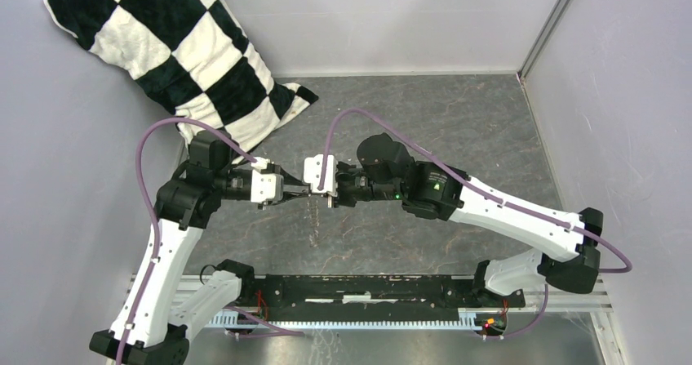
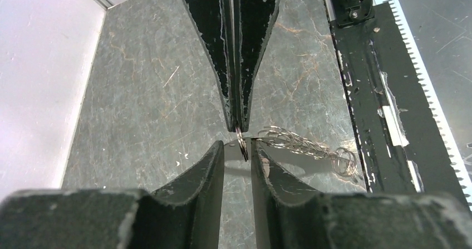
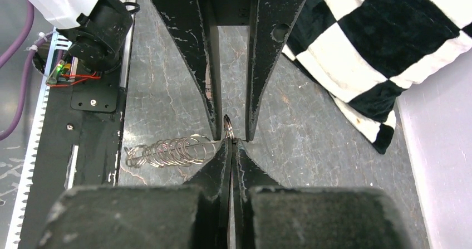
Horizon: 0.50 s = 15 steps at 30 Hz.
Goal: Put the keys on the keyring
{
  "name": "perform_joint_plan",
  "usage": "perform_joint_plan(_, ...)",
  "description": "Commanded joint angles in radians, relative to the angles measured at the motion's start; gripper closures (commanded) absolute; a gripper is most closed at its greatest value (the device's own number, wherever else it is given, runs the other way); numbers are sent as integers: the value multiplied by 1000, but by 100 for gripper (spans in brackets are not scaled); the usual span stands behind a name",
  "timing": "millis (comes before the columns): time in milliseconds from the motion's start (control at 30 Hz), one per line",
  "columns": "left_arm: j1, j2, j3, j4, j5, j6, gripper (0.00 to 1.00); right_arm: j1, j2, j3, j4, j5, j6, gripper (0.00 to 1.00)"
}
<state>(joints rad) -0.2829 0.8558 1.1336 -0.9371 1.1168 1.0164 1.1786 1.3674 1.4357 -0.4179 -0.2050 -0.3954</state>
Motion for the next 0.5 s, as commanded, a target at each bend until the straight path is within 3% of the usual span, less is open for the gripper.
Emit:
perform_joint_plan(0,-2,-7,41,32,-1,18,70,7,9,57,-5,-8,-20,99)
perform_joint_plan(167,-3,-28,38,35,0,19,74,9,11,61,-13,-7,-24,99)
perform_joint_plan(467,-3,-28,24,35,4,34,98,13,28,105,-34,0,-24,99)
